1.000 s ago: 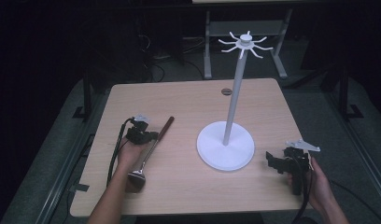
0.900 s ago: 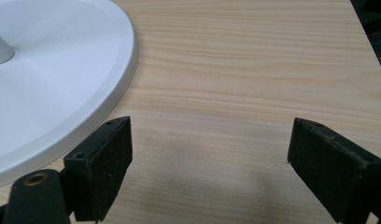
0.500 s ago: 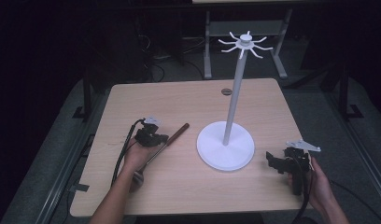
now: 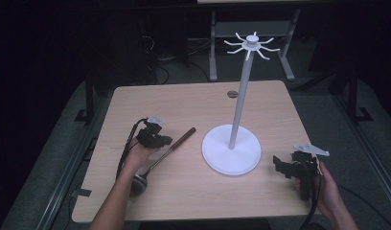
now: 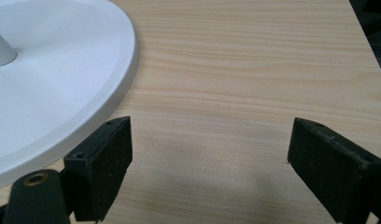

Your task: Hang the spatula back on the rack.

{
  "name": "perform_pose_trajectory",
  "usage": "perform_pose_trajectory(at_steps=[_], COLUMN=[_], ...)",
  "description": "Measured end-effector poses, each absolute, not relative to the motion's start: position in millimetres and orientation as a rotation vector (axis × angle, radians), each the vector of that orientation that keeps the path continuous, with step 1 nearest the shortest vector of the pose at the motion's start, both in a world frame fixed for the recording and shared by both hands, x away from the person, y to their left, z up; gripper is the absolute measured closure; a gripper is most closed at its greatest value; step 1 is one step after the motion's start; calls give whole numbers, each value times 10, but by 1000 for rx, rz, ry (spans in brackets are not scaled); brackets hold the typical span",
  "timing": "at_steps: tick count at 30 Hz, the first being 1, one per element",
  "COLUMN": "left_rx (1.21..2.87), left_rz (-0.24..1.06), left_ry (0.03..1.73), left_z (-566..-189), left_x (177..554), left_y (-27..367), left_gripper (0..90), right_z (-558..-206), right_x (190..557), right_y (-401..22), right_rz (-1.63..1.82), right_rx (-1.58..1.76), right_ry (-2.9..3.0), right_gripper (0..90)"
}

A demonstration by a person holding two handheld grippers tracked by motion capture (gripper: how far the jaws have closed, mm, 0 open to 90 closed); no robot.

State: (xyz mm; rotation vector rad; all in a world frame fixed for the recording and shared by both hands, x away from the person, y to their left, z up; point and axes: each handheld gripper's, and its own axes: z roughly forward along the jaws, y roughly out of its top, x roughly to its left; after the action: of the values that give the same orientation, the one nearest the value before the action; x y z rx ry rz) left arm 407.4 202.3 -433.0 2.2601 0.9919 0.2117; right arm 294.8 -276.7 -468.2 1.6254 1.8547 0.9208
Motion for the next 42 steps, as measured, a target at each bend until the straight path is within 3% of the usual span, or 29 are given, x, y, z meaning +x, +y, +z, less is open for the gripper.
perform_pose_trajectory(at_steps=[6,16,27,42], left_rx=[2362,2604,2745,2783], left_rz=[231,114,94,62], left_ry=[993,1034,1051,1059], left_z=[-4153,-4053,-4222,-4338], left_x=[4087,4289,4401,4432], left_y=[1907,1602,1372,1336], left_gripper=[698,624,634,705], right_z=[-4685,-4683,-4681,-4675], right_x=[2957,2954,2953,2950], right_y=[-2763,-2767,-2773,-2785], right_rz=[922,924,926,925], right_rx=[1629,1629,1632,1631], right_ry=[1854,1852,1848,1848], right_gripper=[133,133,133,133])
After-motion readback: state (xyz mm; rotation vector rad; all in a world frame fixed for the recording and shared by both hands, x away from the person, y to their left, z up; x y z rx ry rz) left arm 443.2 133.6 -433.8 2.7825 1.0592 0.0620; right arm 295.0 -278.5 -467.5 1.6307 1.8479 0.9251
